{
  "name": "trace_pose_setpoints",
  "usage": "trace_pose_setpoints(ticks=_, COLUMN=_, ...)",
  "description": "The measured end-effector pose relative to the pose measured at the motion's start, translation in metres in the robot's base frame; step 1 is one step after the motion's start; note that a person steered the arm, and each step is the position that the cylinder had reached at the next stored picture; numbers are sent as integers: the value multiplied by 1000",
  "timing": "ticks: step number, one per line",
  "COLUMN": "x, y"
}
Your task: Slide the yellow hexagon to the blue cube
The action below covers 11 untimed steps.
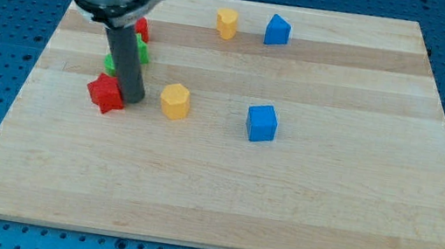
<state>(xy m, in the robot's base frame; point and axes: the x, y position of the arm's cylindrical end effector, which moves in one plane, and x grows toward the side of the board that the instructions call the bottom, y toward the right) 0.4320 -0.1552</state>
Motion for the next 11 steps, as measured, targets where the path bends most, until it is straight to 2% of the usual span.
trace_pose_setpoints(ticks=1, x=0, y=-2)
trace_pose_setpoints(ticks=3, x=1, y=49)
trace_pose_setpoints(ticks=7, x=0, y=56)
trace_pose_setpoints(ticks=8, x=12, y=93)
trace_pose_setpoints(ticks=10, x=15, y=81)
trace_pose_setpoints(ticks=11, x=38, y=53)
